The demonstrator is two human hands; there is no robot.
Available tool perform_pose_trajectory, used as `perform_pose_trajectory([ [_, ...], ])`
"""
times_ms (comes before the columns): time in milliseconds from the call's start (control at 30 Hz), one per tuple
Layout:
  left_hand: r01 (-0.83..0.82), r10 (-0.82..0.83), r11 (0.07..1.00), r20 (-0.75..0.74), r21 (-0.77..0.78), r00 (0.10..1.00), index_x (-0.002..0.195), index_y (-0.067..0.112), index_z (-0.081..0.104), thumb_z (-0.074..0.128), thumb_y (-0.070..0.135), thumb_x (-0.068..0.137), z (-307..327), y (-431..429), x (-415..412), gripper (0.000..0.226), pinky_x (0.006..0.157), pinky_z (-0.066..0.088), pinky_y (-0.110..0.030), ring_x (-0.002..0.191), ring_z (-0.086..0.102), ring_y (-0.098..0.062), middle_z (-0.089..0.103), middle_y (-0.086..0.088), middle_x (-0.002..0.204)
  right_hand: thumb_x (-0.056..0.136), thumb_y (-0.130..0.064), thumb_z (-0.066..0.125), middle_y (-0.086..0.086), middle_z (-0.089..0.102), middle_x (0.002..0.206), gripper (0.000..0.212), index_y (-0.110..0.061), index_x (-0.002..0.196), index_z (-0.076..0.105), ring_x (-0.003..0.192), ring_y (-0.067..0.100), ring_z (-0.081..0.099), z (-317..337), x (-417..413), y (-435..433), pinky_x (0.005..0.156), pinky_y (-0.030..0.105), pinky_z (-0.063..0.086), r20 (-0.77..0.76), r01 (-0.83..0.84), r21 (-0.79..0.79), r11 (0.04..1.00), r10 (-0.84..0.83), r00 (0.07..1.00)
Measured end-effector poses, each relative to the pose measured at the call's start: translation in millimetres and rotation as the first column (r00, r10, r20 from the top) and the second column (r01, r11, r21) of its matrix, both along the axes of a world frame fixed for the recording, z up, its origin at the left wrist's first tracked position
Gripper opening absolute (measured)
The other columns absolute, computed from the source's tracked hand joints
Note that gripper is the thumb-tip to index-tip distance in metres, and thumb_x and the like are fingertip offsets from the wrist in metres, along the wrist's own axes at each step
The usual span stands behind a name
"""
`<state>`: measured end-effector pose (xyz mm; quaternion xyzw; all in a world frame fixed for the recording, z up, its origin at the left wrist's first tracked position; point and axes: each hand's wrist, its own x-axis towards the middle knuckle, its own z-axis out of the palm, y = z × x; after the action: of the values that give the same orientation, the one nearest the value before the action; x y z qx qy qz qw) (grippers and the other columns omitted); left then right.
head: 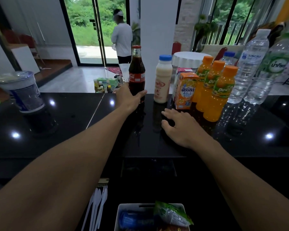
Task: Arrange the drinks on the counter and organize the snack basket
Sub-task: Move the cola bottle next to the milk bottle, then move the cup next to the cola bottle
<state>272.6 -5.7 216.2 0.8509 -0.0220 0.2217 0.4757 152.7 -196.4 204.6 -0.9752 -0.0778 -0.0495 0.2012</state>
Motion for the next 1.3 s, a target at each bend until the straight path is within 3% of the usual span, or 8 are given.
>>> perform_pose_trajectory([
  [167, 0.035, -0.035, 0.996, -0.004, 0.076, 0.999, 0.119, 0.015, 0.060, 0.082, 0.047, 0.071, -6, 4, -6, 0.063, 0.077, 0.043, -0.022, 0.096, 0.058, -0.010, 0.063, 0.006, 0.108, 0.101, -0.048, 0.041, -0.012, 0.029, 0.163, 0.056, -0.030, 0.154, 0.038, 0.153, 0.014, 0.018, 0, -1, 0, 0.124, 0.041, 0.017, 0.001, -0.003, 0.013, 1.000, 0.003, 1.000],
  [367, 0.004, 0.000, 0.990, -0.033, 0.139, 0.999, 0.117, 0.011, 0.061, 0.086, 0.034, 0.070, -8, 3, -1, 0.058, 0.080, 0.044, -0.024, 0.102, 0.061, -0.017, 0.066, -0.005, 0.113, 0.100, -0.048, 0.042, -0.013, 0.031, 0.162, 0.056, -0.030, 0.153, 0.040, 0.152, 0.014, 0.020, -1, -1, 0, 0.122, 0.039, 0.018, 0.012, 0.001, 0.025, 1.000, -0.002, 1.000],
  [667, 0.055, -0.032, 0.974, -0.106, 0.221, 0.994, 0.125, 0.010, 0.057, 0.084, 0.045, 0.069, -2, 8, -16, 0.071, 0.080, 0.044, -0.026, 0.108, 0.058, -0.020, 0.061, -0.007, 0.121, 0.097, -0.052, 0.044, -0.013, 0.035, 0.160, 0.056, -0.033, 0.150, 0.044, 0.148, 0.019, 0.030, 1, 0, -1, 0.119, 0.041, 0.029, 0.010, 0.011, 0.020, 1.000, -0.011, 1.000],
  [867, 0.088, -0.062, 0.904, -0.076, 0.418, 0.995, 0.133, 0.009, 0.053, 0.070, 0.040, 0.086, -6, 53, -63, 0.059, 0.097, 0.044, -0.033, 0.118, 0.052, -0.025, 0.055, -0.010, 0.129, 0.099, -0.043, 0.047, -0.005, 0.041, 0.157, 0.050, -0.025, 0.146, 0.051, 0.148, 0.019, 0.033, 8, -9, 2, 0.119, 0.042, 0.032, 0.024, -0.029, 0.018, 0.999, 0.029, 0.999],
  [1000, 0.073, -0.050, 0.895, -0.065, 0.439, 0.997, 0.122, 0.015, 0.064, 0.069, 0.040, 0.085, -8, 107, -97, 0.045, 0.094, 0.049, -0.035, 0.103, 0.060, -0.019, 0.064, -0.003, 0.114, 0.101, -0.026, 0.050, -0.001, 0.051, 0.151, 0.039, -0.026, 0.140, 0.057, 0.143, 0.020, 0.041, 15, -20, 14, 0.115, 0.044, 0.038, 0.035, -0.146, -0.028, 0.989, 0.147, 0.989],
  [1133, 0.005, 0.022, 0.881, -0.051, 0.473, 0.998, 0.116, 0.017, 0.066, 0.069, 0.041, 0.084, -5, 156, -120, 0.040, 0.091, 0.051, -0.039, 0.099, 0.061, -0.022, 0.064, -0.004, 0.110, 0.098, -0.022, 0.060, 0.003, 0.050, 0.151, 0.047, -0.018, 0.144, 0.054, 0.146, 0.019, 0.037, 16, -26, 57, 0.119, 0.037, 0.032, 0.103, -0.284, 0.012, 0.959, 0.282, 0.954],
  [1233, -0.062, 0.103, 0.885, -0.063, 0.462, 0.993, 0.121, 0.015, 0.064, 0.071, 0.041, 0.083, -3, 190, -128, 0.046, 0.092, 0.050, -0.039, 0.099, 0.060, -0.021, 0.064, -0.004, 0.111, 0.099, -0.032, 0.059, 0.002, 0.034, 0.161, 0.060, -0.015, 0.154, 0.039, 0.152, 0.016, 0.021, 15, -25, 105, 0.119, 0.027, 0.017, 0.042, -0.343, 0.014, 0.939, 0.343, 0.939],
  [1300, -0.147, 0.188, 0.892, -0.055, 0.428, 0.981, 0.123, 0.012, 0.061, 0.071, 0.037, 0.084, -5, 215, -130, 0.048, 0.093, 0.050, -0.040, 0.102, 0.060, -0.024, 0.063, -0.008, 0.114, 0.102, -0.038, 0.052, -0.001, 0.022, 0.166, 0.065, -0.015, 0.158, 0.028, 0.154, 0.013, 0.010, 11, -21, 132, 0.122, 0.028, 0.010, -0.012, -0.354, -0.005, 0.935, 0.354, 0.935],
])
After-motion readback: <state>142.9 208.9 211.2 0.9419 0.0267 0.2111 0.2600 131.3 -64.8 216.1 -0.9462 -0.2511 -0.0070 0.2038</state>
